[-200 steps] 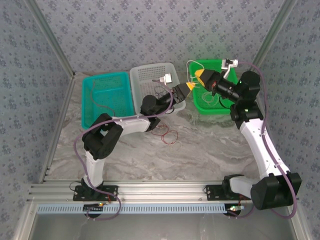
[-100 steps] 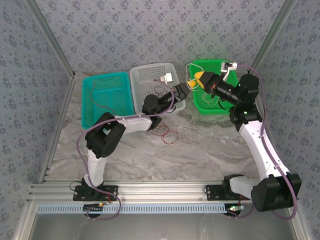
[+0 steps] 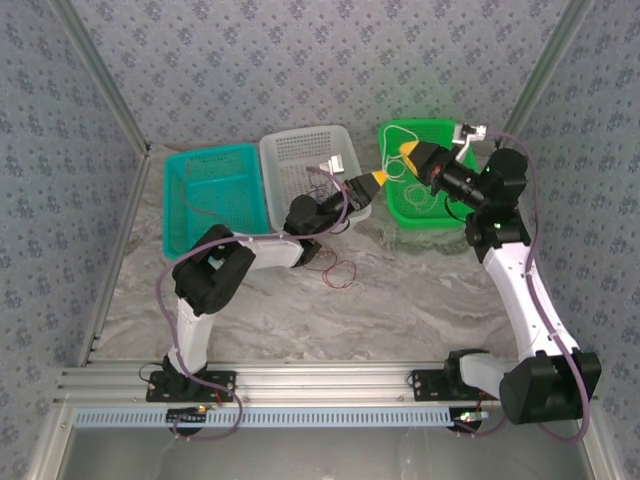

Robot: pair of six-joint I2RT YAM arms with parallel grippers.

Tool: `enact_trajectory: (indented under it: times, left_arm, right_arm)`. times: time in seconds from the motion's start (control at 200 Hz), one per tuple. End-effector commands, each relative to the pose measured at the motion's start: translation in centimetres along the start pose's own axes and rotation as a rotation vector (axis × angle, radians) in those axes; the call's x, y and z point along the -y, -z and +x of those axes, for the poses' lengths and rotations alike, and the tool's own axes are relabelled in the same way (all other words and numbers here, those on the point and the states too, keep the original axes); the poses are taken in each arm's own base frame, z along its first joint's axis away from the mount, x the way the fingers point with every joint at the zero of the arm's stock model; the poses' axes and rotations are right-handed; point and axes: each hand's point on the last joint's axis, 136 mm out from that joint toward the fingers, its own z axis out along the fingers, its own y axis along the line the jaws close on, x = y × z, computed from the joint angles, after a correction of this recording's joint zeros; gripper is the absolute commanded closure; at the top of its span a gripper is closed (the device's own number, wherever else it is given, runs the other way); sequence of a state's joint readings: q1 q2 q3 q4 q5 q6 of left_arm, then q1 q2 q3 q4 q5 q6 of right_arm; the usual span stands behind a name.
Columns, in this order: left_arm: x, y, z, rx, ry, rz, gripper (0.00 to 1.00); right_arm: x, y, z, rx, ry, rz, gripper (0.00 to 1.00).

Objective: Untangle the cables

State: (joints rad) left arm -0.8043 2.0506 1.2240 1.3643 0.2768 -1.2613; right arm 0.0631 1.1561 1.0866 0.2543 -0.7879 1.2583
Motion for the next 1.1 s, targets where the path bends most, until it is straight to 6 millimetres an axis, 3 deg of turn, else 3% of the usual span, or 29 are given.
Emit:
enact_trajectory:
  times: [0.0,0.295,0.605,0.78,0.889,0.909,0.974,1.094]
  left_arm:
    - [-0.5,0.9,-0.1,0.023,0.008,-0.004,1.0]
    - [-2.8,1.5,2.0,-0.019,0.065,-0.05,1.0]
    - [-6.2,1.6,8.6,-0.162,0.171,-0.165,1.0]
    - [-7.6,1.1,10.6,-0.233,0.197,-0.223,1.0]
    - [-7.8,1.4,10.4,-0.249,0.158,-0.271,0.74]
    - [-7.9,1.5,10.3,-0.253,0.146,-0.284,0.7]
    - [-7.5,1.9,10.0,-0.263,0.097,-0.315,0.52]
    - [-6.6,2.4,9.4,-0.31,-0.015,-0.375,0.27]
  right_arm:
    - [-2.2,0.8,-0.8,0.005,0.07,-0.026,1.0]
    - [0.8,1.5,-1.8,0.027,0.105,0.08,1.0]
    - [3.5,3.0,-4.7,0.121,0.176,0.177,1.0]
    - [5.4,3.5,-5.1,0.119,0.243,0.263,1.0]
    - [8.4,4.5,-4.5,0.083,0.31,0.421,1.0]
    - [7.6,4.6,-5.0,0.093,0.337,0.427,1.0]
    - [9.0,5.2,-5.2,0.083,0.393,0.5,1.0]
    - [10.9,5.5,-5.3,0.052,0.431,0.541,1.0]
